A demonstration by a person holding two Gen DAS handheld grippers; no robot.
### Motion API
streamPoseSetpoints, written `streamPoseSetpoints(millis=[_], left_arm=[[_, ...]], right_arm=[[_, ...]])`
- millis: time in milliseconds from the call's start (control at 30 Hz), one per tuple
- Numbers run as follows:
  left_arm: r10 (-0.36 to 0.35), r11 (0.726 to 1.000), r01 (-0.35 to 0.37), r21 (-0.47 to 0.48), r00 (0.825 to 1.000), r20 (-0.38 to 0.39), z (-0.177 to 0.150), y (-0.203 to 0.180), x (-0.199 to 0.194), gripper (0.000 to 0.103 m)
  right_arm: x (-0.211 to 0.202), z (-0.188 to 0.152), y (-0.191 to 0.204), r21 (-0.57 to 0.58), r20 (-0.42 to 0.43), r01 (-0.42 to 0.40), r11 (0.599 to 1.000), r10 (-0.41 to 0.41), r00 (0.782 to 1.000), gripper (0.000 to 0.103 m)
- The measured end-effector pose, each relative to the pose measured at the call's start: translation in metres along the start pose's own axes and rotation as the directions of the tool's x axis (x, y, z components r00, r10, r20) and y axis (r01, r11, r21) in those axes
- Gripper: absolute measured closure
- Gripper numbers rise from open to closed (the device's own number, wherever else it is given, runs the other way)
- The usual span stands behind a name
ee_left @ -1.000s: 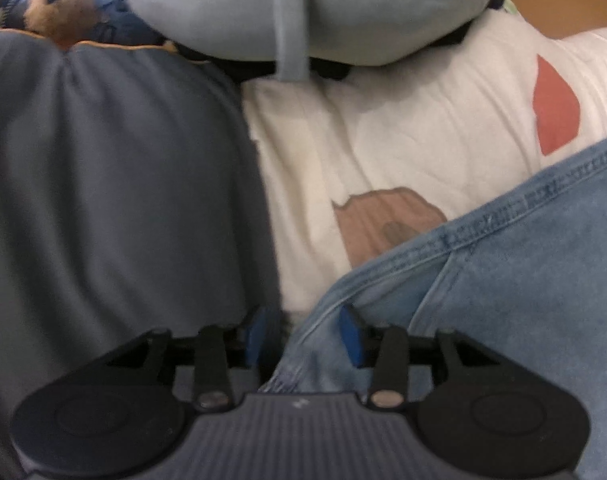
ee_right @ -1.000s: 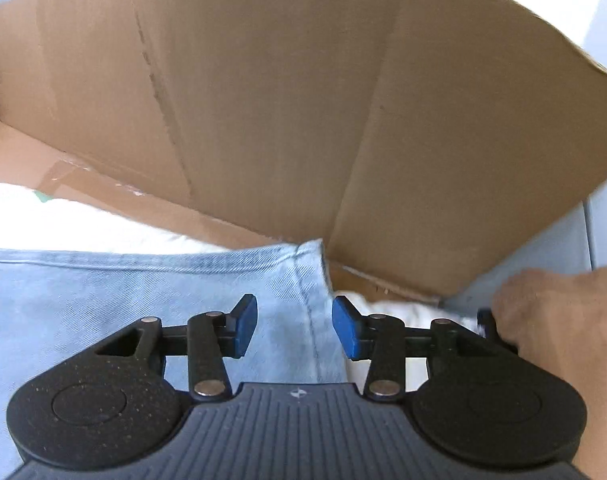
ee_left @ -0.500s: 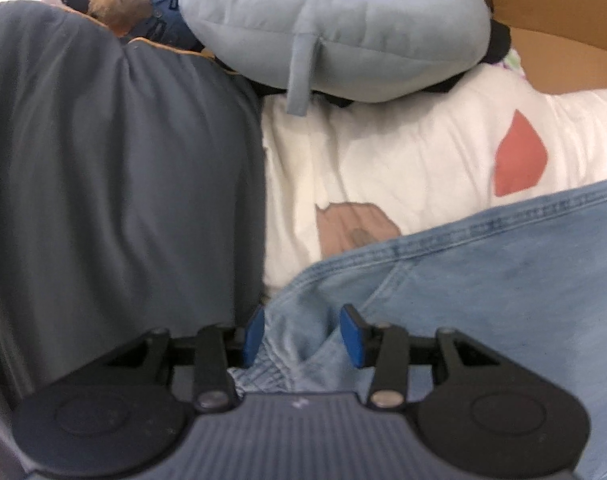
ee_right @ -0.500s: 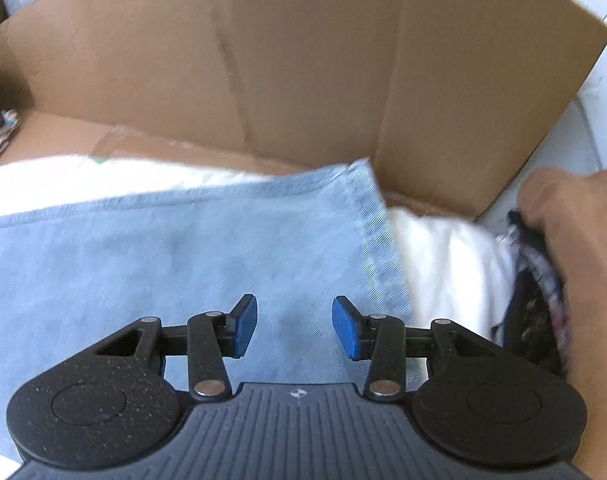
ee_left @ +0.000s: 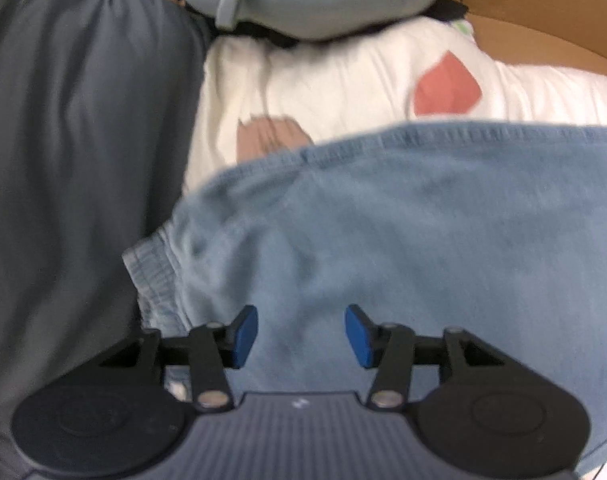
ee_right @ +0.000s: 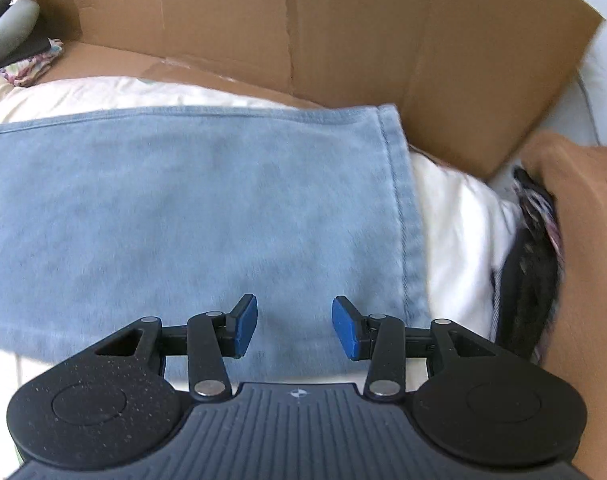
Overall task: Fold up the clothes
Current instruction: 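Lift both open tools up away from the laid-out jeans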
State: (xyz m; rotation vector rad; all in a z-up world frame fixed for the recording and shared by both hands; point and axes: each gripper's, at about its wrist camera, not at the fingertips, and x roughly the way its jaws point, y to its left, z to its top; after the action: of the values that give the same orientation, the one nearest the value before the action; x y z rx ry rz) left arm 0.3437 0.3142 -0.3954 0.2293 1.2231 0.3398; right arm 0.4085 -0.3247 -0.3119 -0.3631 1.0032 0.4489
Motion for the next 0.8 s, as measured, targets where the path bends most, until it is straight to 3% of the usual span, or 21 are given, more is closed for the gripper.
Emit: streamPoseSetpoints(millis=[333,533,800], left_arm=[[-0.061,0.981,0.049,-0.187,0.997,-0.057,-0.068,0.005,-0.082,0.05],[-0.061,0.982,0.052,-0.179,0.997,-0.048,-0.084,0.008,-0.136,0.05],[-0.082,0.969,0.076,-0.235,0.997,-0.014,-0.113,0.015,-0.208,0.05]], right_arm=[[-0.039,-0.024,-0.004,-0.023,0.017,-0.023,0.999,0.023,1.0,0.055],[-0.086,-0.021,-0.009,0.015,0.05,-0.09,0.996,0.089,0.995,0.055],[-0.166,-0.006,-0.035,0.047,0.145,-0.095,0.994,0.087,0.986,0.055]])
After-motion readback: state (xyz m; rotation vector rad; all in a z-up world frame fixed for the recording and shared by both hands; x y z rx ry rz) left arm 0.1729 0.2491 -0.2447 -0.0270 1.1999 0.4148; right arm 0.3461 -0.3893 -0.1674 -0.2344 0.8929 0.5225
